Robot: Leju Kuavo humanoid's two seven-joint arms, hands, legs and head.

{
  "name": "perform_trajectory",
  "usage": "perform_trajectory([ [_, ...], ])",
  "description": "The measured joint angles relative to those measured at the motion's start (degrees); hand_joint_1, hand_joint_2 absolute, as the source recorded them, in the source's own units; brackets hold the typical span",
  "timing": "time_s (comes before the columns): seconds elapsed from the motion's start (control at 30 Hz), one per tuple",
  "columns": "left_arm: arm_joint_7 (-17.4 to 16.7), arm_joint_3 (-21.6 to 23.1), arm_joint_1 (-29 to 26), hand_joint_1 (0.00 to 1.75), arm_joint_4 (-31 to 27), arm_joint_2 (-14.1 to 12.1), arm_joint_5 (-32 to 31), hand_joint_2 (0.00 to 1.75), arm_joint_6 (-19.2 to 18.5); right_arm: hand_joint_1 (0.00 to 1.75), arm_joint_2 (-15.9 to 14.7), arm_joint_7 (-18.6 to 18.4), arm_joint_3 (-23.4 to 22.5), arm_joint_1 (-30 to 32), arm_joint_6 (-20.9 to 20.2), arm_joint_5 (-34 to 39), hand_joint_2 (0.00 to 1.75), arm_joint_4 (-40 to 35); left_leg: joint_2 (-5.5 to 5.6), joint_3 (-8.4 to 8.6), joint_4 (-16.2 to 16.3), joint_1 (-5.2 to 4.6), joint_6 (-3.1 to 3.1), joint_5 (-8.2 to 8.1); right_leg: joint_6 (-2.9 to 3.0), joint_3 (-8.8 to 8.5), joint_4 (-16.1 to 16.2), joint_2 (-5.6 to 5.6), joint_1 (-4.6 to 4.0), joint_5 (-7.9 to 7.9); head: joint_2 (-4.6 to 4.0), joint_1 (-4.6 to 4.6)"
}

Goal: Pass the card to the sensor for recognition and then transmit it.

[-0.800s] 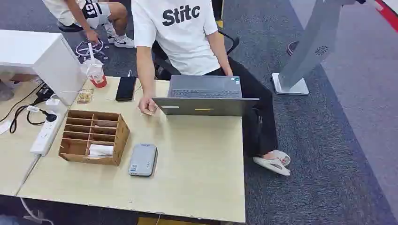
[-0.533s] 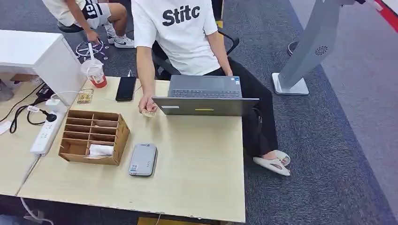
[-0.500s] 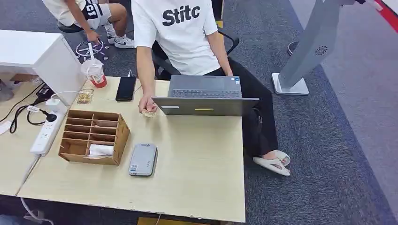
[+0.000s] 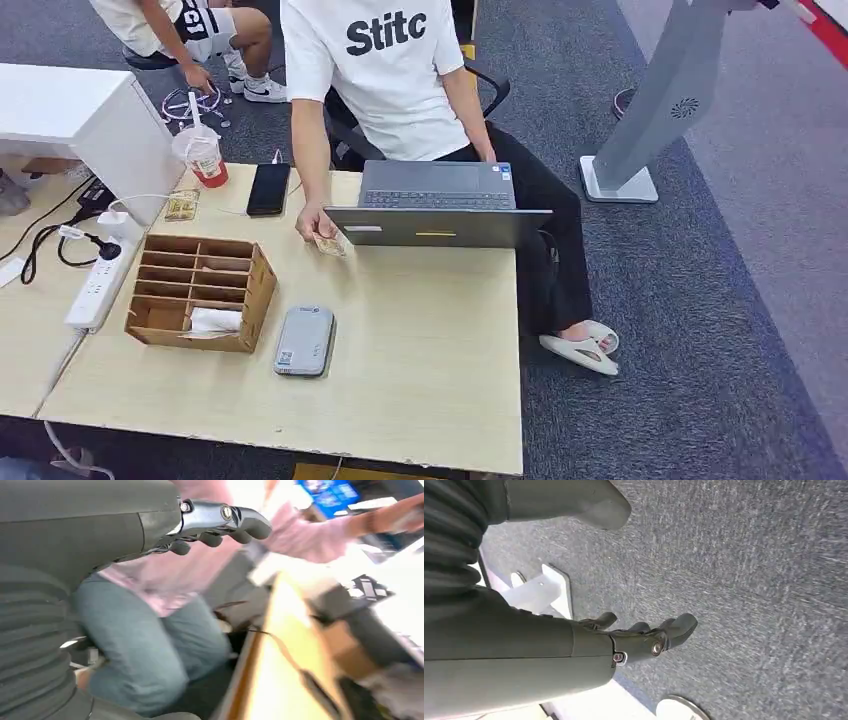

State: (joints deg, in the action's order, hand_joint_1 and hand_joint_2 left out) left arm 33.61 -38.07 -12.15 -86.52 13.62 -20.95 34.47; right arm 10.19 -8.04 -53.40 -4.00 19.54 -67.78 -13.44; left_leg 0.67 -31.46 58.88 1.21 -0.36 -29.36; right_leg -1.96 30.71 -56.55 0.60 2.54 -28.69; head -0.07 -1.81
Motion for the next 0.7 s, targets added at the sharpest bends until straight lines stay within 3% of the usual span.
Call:
perform_trajectory([
  [0.13,0.0,0.2,-0.1,0.0,-0.3,0.0,-0.1,1.75,0.0,0.0,0.0,0.0,-0.1,0.0,0.0,0.0,1.75,0.0,0.0,0.0,0.0,0.0,0.0,0.0,0.0,0.0,0.0,0.0,0.0,0.0,0.0,0.0],
  [0.17,0.6,2.2,-0.5,0.0,-2.5,0.0,-1.1,1.75,0.4,0.0,0.1,-0.1,-0.4,0.0,0.0,-0.2,1.75,0.0,0.0,0.0,0.0,0.0,0.0,0.0,0.0,0.0,0.0,0.0,0.0,0.0,0.0,0.0],
  [0.27,2.6,14.4,-2.2,0.0,-15.1,-0.8,-7.3,1.75,2.1,0.0,0.4,-1.0,-2.2,-0.4,-0.2,-1.5,1.75,0.3,0.0,0.01,0.0,-0.01,0.0,0.0,0.0,0.02,0.0,0.0,0.01,0.0,0.0,0.0],
  [0.3,2.6,16.1,-1.7,0.0,-16.1,-1.4,-8.3,1.75,2.4,0.0,0.5,-1.0,-2.4,-0.5,-0.3,-1.8,1.75,0.5,0.0,0.01,0.0,-0.01,0.0,0.01,0.0,0.02,0.0,-0.01,0.01,0.01,0.0,-0.02],
  [0.5,-2.0,21.9,4.0,0.0,-17.1,-4.6,-13.6,1.75,1.3,0.0,0.7,-1.6,-2.9,-0.7,-1.1,-2.9,1.75,0.6,-0.03,0.07,0.0,0.0,0.0,0.06,0.0,0.01,0.0,0.06,0.0,0.02,0.0,0.02],
  [0.7,-7.1,26.6,11.5,0.0,-14.1,-7.7,-19.0,1.75,-0.7,0.0,0.8,-1.9,-3.0,-1.0,-2.0,-3.8,1.75,0.8,-0.06,0.05,0.0,0.0,-0.01,0.06,0.0,-0.01,0.0,0.1,0.0,0.04,0.0,0.02],
])
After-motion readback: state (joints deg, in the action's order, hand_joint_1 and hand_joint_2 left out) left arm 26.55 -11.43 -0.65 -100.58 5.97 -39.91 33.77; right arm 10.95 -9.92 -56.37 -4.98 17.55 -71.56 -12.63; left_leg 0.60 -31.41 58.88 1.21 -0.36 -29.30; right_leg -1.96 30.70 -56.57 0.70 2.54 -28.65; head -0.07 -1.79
